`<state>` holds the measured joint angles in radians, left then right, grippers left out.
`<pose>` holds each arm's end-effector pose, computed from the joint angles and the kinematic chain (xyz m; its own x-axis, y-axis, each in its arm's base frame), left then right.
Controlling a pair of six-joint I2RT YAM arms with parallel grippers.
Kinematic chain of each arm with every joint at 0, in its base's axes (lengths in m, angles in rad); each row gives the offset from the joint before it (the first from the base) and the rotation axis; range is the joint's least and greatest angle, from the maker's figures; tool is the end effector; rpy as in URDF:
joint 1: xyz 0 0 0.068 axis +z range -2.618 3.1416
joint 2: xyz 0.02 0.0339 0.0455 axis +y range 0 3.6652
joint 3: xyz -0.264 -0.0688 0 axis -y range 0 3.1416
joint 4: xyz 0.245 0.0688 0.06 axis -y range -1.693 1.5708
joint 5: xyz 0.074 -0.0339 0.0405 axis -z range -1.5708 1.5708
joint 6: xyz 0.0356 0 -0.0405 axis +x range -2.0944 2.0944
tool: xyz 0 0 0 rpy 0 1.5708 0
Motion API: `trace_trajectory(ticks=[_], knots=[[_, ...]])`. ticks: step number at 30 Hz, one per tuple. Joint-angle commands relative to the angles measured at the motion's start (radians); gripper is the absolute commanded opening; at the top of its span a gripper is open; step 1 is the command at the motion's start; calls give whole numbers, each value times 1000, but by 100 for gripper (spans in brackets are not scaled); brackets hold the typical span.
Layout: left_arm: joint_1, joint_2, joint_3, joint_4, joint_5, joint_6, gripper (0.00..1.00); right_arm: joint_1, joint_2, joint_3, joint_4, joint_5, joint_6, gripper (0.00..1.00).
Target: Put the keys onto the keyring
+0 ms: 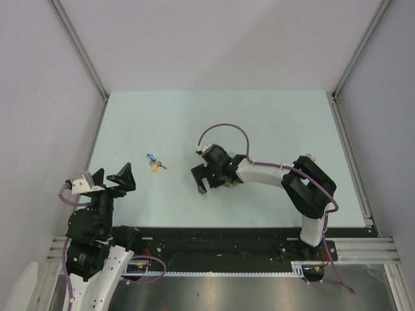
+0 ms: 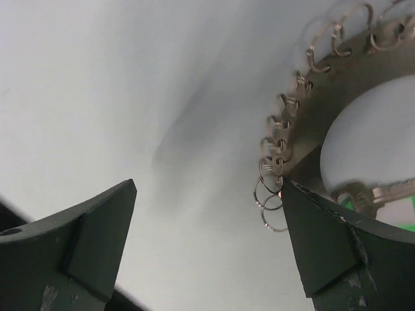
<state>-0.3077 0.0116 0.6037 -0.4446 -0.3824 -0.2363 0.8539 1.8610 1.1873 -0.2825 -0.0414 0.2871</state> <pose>0.0342 0.0031 0.3188 0.1527 -0.2764 -0.9488 -0.0360 0.9579 -0.2849 0.2536 0.2932 0.1710 -0.7326 -0.4099 -0.5434 -0.5854 0.7868 0.1957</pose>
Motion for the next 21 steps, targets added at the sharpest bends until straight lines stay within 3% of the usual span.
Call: trace_trajectory(ticks=[1, 5, 9, 16, 21], knots=[[-5, -5, 4, 3, -3, -9, 100, 167, -106, -11, -83, 41, 116, 100], [-5, -1, 2, 4, -1, -9, 100, 224, -196, -12, -174, 181, 92, 100], [-5, 2, 2, 4, 2, -6, 100, 185, -284, -72, -219, 304, 67, 98], [-5, 19, 4, 3, 7, -6, 100, 34, -375, -245, -115, 147, 115, 93], [-5, 28, 4, 4, 10, -3, 100, 10, -350, -310, -26, 65, 130, 93]])
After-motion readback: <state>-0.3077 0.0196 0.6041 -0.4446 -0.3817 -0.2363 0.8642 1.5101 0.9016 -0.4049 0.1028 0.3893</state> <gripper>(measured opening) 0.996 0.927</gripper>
